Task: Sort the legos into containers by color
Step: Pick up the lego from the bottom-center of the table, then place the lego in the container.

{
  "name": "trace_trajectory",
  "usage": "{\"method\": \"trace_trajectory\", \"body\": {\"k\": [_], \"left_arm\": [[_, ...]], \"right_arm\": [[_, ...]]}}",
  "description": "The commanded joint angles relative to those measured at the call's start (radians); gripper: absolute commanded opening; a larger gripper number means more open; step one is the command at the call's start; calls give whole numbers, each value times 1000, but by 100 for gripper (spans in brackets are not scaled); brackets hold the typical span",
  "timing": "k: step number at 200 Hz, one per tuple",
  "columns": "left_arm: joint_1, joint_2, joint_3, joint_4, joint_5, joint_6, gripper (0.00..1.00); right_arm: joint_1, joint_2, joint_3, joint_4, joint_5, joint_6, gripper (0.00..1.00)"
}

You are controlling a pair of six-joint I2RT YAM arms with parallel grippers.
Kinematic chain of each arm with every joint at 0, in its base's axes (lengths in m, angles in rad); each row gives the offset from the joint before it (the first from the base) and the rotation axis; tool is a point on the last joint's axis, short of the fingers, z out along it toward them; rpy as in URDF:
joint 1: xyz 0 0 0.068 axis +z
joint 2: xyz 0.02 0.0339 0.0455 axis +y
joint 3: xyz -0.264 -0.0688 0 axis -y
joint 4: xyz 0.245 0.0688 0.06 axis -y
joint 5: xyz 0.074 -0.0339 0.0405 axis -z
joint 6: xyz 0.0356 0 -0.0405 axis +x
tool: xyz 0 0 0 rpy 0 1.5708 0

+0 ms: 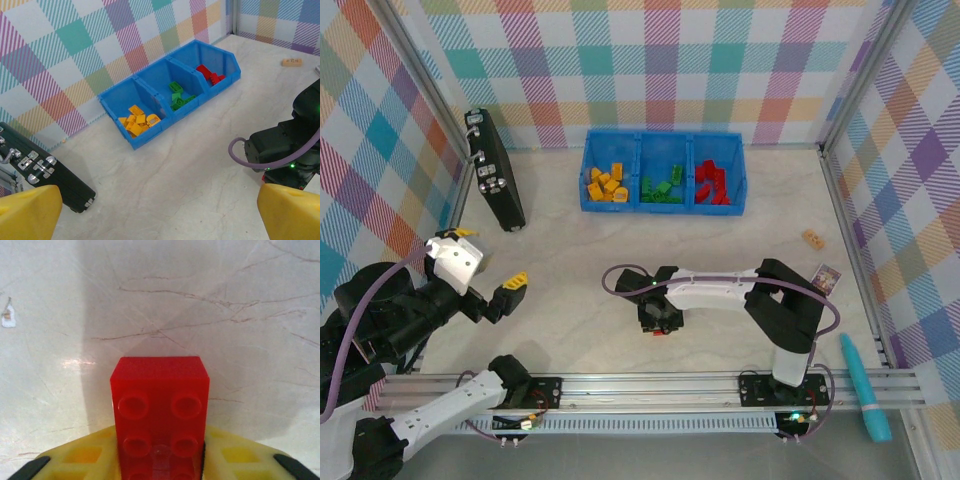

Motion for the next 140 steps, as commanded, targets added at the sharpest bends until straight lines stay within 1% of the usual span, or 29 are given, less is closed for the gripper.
{"method": "trace_trajectory", "body": {"k": [1,22,38,60,83,109,125,140], "left_arm": [[-9,-6,19,6,7,-18,100],[-10,-1,18,9,6,-19,100],[-10,1,16,18,5,-21,100],[-10,-3,1,31,15,-25,100],[-9,-16,-19,37,3,-27,100],[-10,-19,-19,31,-8,-33,100],[-9,-21,-22,32,-10,-33,100],[-10,-24,-32,44,-9,-30,100]], "right_arm": [[8,17,-54,-14,-12,-14,32],[-11,-35,-81,-63,17,-40,28],[-71,-107,-91,-117,37,-77,26],[-201,-214,-63,-199,95,-183,26],[-384,-283,12,-229,153,-346,26],[-559,-277,147,-187,193,-523,26],[-636,-239,229,-131,208,-601,25],[-690,-189,301,-58,191,-651,26]]}}
